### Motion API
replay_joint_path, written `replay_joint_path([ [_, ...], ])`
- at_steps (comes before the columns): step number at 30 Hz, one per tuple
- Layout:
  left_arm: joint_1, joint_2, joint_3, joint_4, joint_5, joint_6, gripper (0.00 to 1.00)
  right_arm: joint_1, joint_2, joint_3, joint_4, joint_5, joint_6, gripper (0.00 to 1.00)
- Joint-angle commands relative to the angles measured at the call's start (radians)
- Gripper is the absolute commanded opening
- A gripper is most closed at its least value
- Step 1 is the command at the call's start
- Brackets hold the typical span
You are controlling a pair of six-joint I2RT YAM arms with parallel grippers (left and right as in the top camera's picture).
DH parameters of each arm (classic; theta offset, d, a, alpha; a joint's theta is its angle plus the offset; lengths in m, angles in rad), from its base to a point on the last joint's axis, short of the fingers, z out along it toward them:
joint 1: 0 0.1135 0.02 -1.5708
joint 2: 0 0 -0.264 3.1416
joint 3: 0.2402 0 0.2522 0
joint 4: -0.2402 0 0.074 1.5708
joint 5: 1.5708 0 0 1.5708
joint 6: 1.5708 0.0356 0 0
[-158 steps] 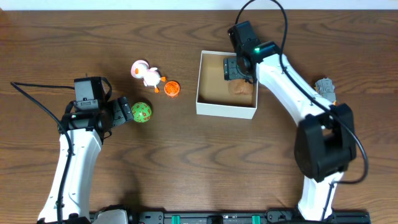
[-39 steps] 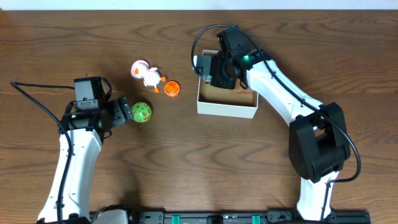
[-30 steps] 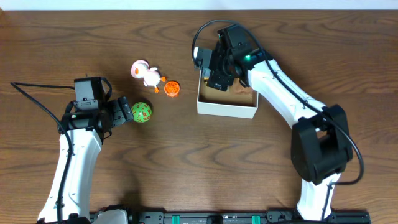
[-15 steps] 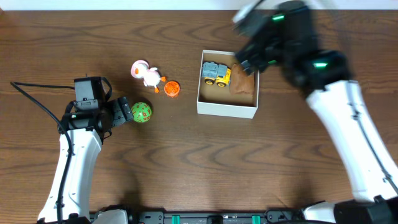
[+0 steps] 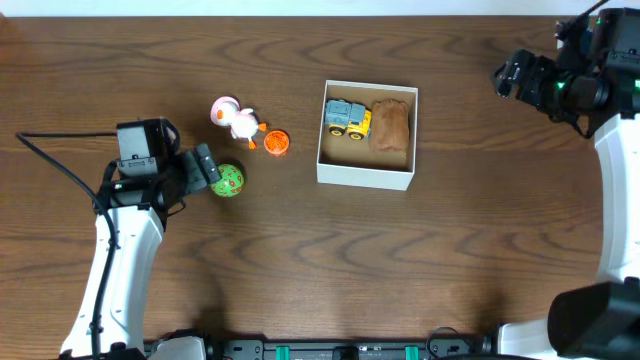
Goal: Pack container
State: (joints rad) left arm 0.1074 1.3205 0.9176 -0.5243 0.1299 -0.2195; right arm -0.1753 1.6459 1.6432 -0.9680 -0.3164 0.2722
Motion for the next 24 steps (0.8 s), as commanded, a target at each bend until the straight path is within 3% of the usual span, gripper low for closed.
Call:
replay_joint_path([
  [1, -0.019, 0.053, 0.107, -0.016, 0.076, 0.006, 0.98, 0.000, 0.030, -0.003, -0.002, -0.031, 0.042, 0.99],
  [7, -0.059, 0.258, 0.345, -0.106, 0.077, -0.023, 0.98, 0.015, 0.082, -0.003, -0.003, -0.031, 0.042, 0.99],
  [16, -0.074, 0.496, 0.556, -0.053, 0.067, -0.045, 0.98, 0.033, 0.124, -0.003, -0.040, -0.031, 0.042, 0.99],
  [24, 0.040, 0.612, 0.557, 0.144, 0.351, -0.264, 0.99, 0.039, 0.124, -0.004, -0.050, -0.028, 0.042, 0.99],
])
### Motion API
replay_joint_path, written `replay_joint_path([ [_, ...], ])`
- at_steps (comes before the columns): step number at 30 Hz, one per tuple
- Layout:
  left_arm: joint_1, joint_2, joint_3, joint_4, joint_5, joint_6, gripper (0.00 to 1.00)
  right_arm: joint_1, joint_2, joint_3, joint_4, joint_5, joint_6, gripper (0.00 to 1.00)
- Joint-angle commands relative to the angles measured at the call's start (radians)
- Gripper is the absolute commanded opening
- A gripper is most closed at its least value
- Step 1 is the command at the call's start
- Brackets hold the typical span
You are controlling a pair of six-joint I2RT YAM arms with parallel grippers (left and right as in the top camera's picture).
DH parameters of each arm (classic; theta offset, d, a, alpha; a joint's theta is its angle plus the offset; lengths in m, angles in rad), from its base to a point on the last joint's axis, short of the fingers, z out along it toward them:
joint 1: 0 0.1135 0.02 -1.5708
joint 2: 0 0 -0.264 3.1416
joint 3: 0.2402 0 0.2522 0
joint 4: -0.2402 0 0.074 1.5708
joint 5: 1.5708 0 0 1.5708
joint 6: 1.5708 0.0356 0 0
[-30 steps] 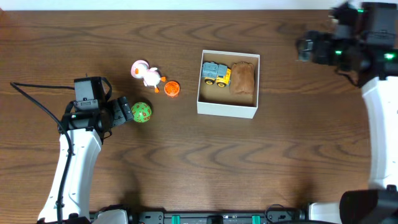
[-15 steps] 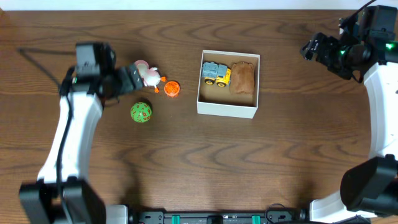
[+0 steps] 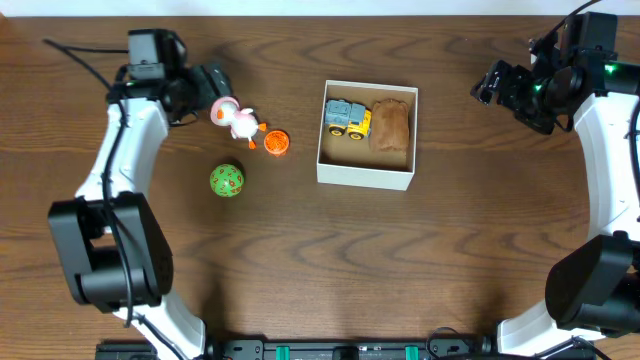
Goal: Pack container
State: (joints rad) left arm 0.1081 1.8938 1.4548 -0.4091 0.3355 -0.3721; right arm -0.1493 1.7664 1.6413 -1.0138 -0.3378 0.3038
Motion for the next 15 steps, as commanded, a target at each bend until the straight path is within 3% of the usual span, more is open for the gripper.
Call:
replay_joint_path([
  [1, 0.055, 0.058, 0.019, 0.052, 0.181, -0.139, 0.99, 0.013, 0.003, -0.002, -0.004, -0.006, 0.010, 0.99],
  [6, 0.073, 0.140, 0.019, 0.111, 0.261, -0.184, 1.00, 0.013, 0.003, -0.002, -0.004, -0.006, 0.010, 0.99],
  [15, 0.058, 0.217, 0.019, 0.113, 0.259, -0.186, 0.92, 0.013, 0.003, -0.002, -0.010, -0.006, 0.010, 0.99],
])
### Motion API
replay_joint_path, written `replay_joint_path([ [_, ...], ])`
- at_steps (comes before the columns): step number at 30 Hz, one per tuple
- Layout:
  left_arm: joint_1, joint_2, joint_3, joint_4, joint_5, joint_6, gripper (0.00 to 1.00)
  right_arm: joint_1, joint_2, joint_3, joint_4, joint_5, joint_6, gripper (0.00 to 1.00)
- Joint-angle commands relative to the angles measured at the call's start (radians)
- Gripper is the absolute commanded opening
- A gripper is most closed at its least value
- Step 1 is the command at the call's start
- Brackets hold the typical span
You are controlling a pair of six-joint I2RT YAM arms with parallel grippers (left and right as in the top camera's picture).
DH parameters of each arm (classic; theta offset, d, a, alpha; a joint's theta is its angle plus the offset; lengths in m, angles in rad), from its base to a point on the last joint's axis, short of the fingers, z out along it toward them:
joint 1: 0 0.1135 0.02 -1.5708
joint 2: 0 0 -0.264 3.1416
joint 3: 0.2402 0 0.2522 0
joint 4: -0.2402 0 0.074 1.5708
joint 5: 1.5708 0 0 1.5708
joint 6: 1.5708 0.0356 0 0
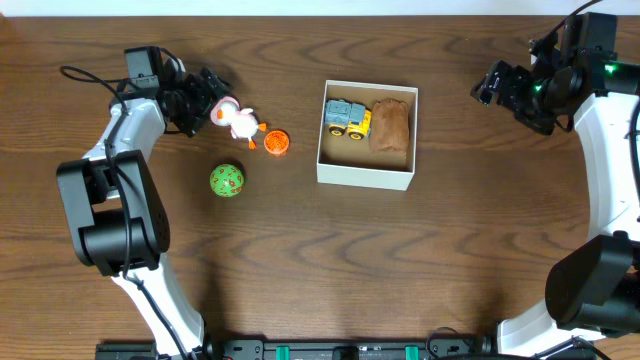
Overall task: Pack container
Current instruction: 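Grasp the white-and-pink duck toy with the left gripper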
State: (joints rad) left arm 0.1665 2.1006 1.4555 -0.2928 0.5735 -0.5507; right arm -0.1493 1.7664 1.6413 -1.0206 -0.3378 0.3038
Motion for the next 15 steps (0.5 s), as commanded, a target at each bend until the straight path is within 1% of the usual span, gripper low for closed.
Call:
replay_joint_path([
  [1, 0.000, 0.013, 0.018, -0.004, 0.021, -0.008, 0.91, 0.013, 0.003, -0.002, -0.005, -0.006, 0.010, 0.99],
  [4, 0.000, 0.027, 0.019, -0.004, 0.019, -0.005, 0.88, 0.013, 0.003, -0.002, -0.006, -0.006, 0.010, 0.99],
  [9, 0.000, 0.059, 0.018, -0.004, 0.018, -0.004, 0.76, 0.013, 0.003, -0.002, -0.011, -0.002, 0.010, 0.99],
  [14, -0.005, 0.085, 0.018, -0.012, 0.018, 0.000, 0.71, 0.013, 0.003, -0.002, -0.013, 0.001, 0.010, 0.99],
  [15, -0.007, 0.088, 0.018, -0.012, 0.018, 0.005, 0.68, 0.013, 0.003, -0.002, -0.013, 0.001, 0.010, 0.99],
])
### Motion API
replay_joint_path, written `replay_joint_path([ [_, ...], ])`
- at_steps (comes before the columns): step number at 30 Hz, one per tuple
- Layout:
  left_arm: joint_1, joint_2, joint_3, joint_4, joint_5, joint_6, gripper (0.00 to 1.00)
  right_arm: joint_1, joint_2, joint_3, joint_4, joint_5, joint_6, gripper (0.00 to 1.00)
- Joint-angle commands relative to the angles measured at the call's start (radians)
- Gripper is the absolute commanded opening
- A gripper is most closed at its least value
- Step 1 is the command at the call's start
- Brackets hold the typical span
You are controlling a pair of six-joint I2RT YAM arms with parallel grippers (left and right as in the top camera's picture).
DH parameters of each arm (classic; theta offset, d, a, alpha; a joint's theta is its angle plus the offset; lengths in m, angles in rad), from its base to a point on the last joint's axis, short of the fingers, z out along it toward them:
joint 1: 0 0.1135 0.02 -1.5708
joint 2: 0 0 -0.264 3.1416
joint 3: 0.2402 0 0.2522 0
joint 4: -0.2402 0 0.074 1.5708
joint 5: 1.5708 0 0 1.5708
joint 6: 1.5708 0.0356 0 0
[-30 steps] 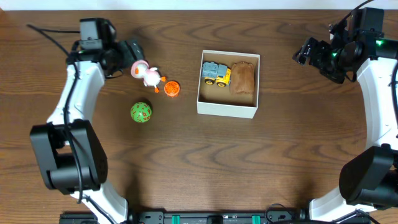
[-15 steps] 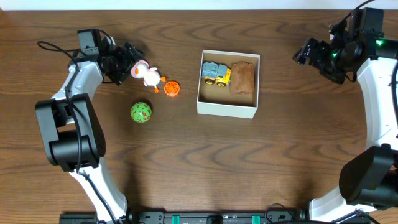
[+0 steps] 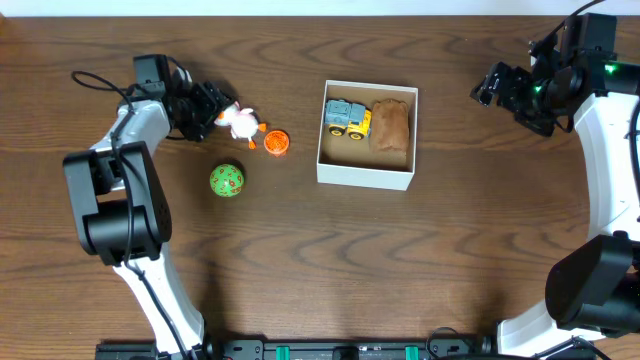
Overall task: Pack container
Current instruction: 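Grasp the white-and-pink duck toy with the left gripper, then carry the duck into the box and open the left gripper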
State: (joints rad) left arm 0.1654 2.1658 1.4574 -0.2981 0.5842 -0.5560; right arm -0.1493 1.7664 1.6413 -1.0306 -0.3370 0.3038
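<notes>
A white box (image 3: pixel 365 176) stands mid-table and holds a blue and yellow toy truck (image 3: pixel 347 118) and a brown lumpy piece (image 3: pixel 390 125). Left of it lie a white duck toy with pink parts (image 3: pixel 242 124), a small orange piece (image 3: pixel 277 142) and a green speckled ball (image 3: pixel 227 180). My left gripper (image 3: pixel 216 107) is open, low at the duck's pink end, its fingers on either side of it. My right gripper (image 3: pixel 484 87) hovers open and empty at the far right, well away from the box.
The left arm (image 3: pixel 125 140) reaches in from the front left and bends across the table's left side. The right arm (image 3: pixel 610 150) runs along the right edge. The table's far edge lies just behind both grippers.
My left gripper has shifted a little to the right, and now covers most of the duck's pink end. The right arm and all the toys are where they were.
At first my left gripper was beside the green ball at the left. It then stood at the back, left of the duck, with the ball left in place. It has since closed in on the duck's pink end. The right gripper moved slightly left early on and then stayed.
</notes>
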Motion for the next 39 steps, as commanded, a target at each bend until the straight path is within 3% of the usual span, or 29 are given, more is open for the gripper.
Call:
replay_joint_path([
  [1, -0.008, 0.024, 0.016, -0.007, 0.007, 0.013, 0.64, 0.013, 0.003, -0.002, -0.003, 0.000, 0.010, 0.99],
  [6, -0.009, 0.024, 0.017, -0.003, 0.007, 0.012, 0.43, 0.013, 0.003, -0.002, -0.008, 0.000, 0.010, 0.99],
  [10, -0.009, 0.019, 0.018, -0.003, 0.008, 0.021, 0.35, 0.013, 0.003, -0.002, -0.018, 0.000, 0.010, 0.99],
  [18, -0.040, -0.150, 0.021, -0.062, 0.001, 0.327, 0.32, 0.013, 0.003, -0.002, -0.028, 0.000, 0.010, 0.99],
  [25, -0.113, -0.418, 0.021, -0.163, -0.101, 0.449, 0.26, 0.013, 0.003, -0.002, -0.042, -0.001, 0.010, 0.99],
  [29, -0.209, -0.542, 0.021, -0.216, -0.138, 0.475, 0.21, 0.013, 0.003, -0.002, -0.063, 0.000, 0.010, 0.99],
  [32, -0.310, -0.592, 0.020, -0.233, -0.187, 0.489, 0.11, 0.013, 0.003, -0.002, -0.066, 0.000, 0.010, 0.99],
  [39, -0.566, -0.579, 0.019, -0.224, -0.323, 0.590, 0.10, 0.013, 0.003, -0.002, -0.066, 0.000, 0.010, 0.99],
])
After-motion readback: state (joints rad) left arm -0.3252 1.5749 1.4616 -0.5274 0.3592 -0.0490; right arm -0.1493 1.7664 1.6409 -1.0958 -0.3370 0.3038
